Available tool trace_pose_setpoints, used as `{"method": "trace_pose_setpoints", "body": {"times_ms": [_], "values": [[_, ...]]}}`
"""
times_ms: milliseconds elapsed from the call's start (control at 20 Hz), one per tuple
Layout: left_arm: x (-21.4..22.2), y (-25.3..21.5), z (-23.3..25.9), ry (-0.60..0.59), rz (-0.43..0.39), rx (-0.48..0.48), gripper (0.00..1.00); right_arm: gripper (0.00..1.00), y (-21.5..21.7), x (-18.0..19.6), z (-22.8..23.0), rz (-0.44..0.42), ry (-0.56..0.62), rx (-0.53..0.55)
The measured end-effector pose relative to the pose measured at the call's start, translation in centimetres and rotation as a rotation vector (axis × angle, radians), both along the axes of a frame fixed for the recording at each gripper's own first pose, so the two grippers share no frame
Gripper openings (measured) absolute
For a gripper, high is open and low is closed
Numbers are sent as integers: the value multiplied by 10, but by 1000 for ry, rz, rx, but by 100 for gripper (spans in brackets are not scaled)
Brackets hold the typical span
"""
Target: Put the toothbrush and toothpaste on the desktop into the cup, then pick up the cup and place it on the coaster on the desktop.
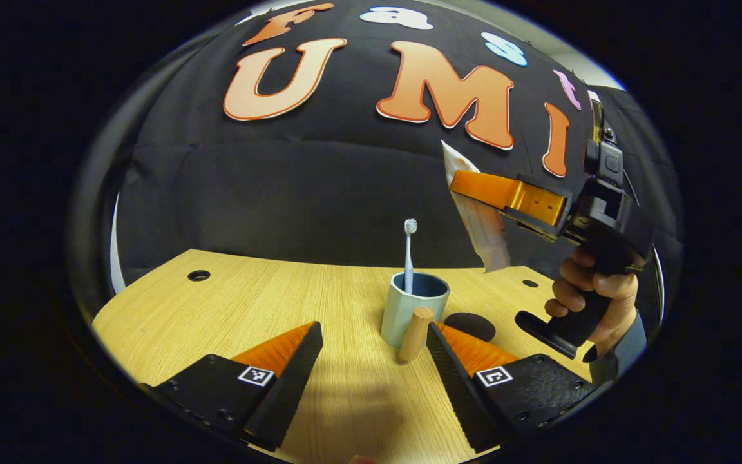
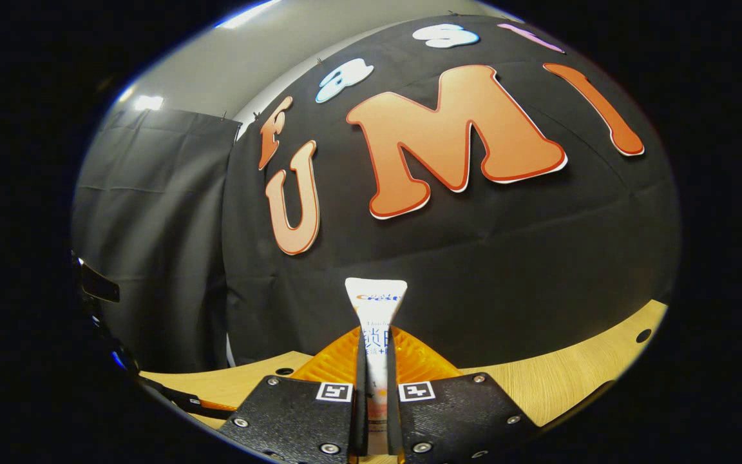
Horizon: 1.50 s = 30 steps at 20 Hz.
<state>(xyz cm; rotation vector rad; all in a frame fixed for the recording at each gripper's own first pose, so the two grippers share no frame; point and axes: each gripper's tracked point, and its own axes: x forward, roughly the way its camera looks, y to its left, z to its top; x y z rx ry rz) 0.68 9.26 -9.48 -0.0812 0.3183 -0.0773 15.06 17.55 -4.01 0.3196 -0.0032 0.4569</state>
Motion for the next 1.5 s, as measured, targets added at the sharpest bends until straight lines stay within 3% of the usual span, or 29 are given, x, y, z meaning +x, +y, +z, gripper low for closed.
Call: {"method": "trace_pose_setpoints", "body": {"times_ms": [400, 850, 1350, 1500], "values": [[0, 10, -14, 29, 40, 14, 98, 12, 31, 26, -17, 41, -20, -25], [-9, 9, -16, 78, 48, 6, 98, 12, 27, 47, -57, 14, 11, -40], [5, 1, -16, 101, 43, -4, 98, 17, 21, 33, -68, -9, 6, -166], [17, 2, -14, 104, 33, -17, 98, 21, 19, 13, -75, 47, 45, -175]]}}
